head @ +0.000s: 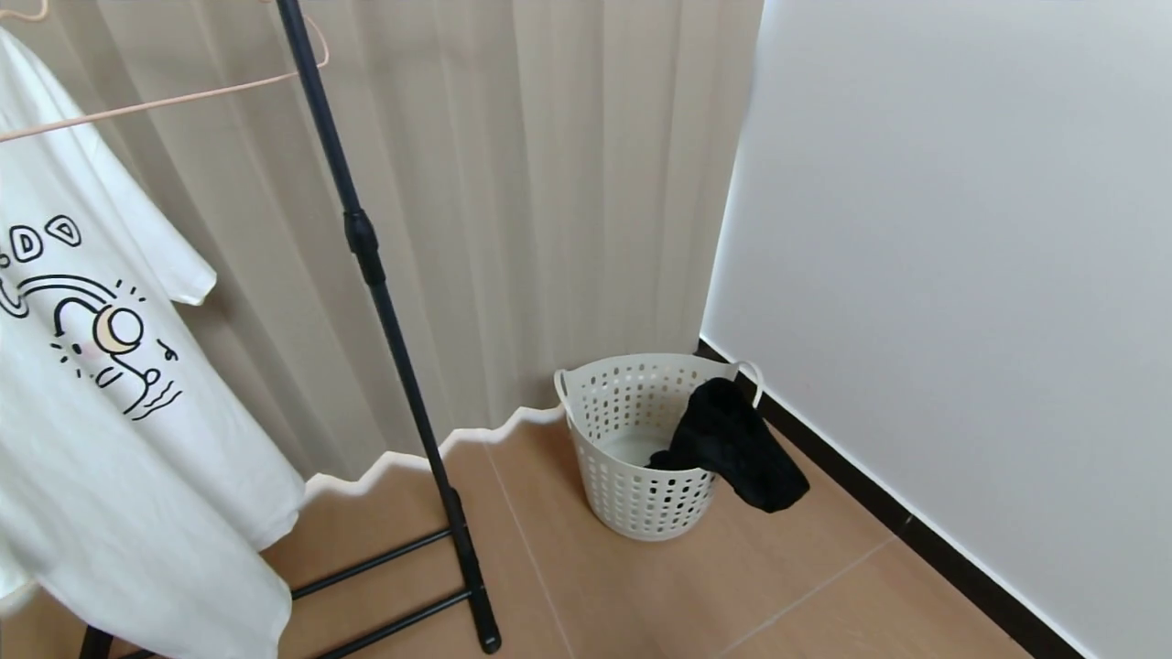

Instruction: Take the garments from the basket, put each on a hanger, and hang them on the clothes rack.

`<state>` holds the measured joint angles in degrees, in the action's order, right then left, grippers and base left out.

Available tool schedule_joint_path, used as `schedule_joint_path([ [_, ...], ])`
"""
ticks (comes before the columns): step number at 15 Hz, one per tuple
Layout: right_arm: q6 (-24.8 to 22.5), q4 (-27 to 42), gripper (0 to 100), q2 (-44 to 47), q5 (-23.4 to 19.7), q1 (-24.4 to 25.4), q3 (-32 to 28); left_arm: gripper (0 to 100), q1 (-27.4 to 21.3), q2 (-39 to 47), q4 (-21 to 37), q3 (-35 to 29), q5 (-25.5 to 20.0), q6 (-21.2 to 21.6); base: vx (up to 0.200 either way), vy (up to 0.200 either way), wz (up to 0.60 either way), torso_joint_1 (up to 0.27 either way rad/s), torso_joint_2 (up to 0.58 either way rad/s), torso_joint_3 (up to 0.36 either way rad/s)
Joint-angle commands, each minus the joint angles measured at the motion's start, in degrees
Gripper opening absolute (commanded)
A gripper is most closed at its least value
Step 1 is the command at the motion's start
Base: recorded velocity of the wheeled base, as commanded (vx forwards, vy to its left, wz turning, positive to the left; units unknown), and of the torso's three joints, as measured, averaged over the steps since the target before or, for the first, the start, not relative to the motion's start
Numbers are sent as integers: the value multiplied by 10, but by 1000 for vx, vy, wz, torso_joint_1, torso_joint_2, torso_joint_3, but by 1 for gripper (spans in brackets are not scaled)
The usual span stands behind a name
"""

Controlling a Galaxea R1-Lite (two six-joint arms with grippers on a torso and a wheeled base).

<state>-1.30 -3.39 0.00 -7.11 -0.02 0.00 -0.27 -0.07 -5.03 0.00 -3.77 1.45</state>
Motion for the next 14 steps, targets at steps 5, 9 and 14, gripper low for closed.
schedule_joint_path([
  [5,0,0,100,1,0,0,0,100,0,1,-1,0,0,0,200,-200,0,2,0,4],
  [9,0,0,100,1,0,0,0,100,0,1,-1,0,3,-2,0,-150,0,5,3,1],
  [14,0,0,100,1,0,0,0,100,0,1,-1,0,3,-5,0,0,0,0,0,0],
])
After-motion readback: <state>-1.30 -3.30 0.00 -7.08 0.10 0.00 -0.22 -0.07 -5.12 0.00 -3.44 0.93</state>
